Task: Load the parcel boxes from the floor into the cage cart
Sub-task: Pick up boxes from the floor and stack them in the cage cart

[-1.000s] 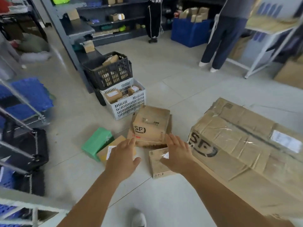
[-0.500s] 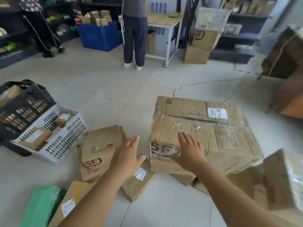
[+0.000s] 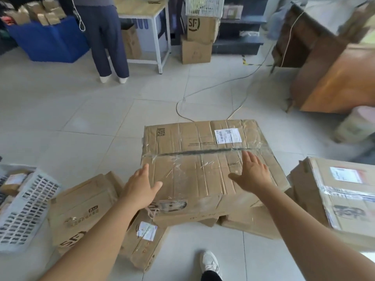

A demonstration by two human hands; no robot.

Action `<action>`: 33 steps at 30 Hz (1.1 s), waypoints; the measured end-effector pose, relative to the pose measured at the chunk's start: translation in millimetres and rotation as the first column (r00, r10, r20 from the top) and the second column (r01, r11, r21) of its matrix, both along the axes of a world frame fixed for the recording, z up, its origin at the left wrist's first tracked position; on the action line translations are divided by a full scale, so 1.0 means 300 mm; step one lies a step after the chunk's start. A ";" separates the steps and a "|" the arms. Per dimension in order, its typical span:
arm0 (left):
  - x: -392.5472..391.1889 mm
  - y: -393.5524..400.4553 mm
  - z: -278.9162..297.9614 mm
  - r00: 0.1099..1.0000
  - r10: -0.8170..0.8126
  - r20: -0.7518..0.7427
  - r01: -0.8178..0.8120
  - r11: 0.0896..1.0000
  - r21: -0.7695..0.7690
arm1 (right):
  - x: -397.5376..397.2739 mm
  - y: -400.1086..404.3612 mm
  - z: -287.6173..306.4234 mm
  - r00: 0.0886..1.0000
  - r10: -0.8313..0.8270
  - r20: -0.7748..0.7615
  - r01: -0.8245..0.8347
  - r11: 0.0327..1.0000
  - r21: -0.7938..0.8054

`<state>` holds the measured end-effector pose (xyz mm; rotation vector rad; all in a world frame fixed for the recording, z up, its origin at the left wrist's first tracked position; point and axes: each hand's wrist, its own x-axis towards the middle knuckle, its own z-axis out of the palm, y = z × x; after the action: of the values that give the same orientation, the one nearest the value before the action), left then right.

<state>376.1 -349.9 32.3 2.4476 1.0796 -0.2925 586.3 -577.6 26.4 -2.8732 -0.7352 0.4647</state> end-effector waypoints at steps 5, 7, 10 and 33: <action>0.187 0.063 -0.101 0.995 0.071 -0.075 -0.074 0.996 -0.046 | 0.246 -0.045 -0.081 0.991 -0.118 -0.056 0.116 0.993 -0.037; 0.237 0.098 -0.141 0.988 0.101 -0.118 -0.106 0.993 -0.041 | 0.324 -0.059 -0.119 0.985 -0.154 -0.078 0.150 0.987 -0.056; 0.291 0.153 -0.195 0.970 0.164 -0.179 -0.172 0.985 -0.031 | 0.424 -0.073 -0.180 0.967 -0.231 -0.110 0.223 0.971 -0.085; 0.268 0.262 -0.278 0.826 0.564 0.014 -0.537 0.793 -0.287 | 0.585 -0.014 -0.229 0.856 -0.326 -0.401 0.405 0.905 0.128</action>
<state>456.6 -271.4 -51.1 1.7835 1.5370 -0.1142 761.7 -581.7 -42.1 -2.5276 -0.1499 0.7901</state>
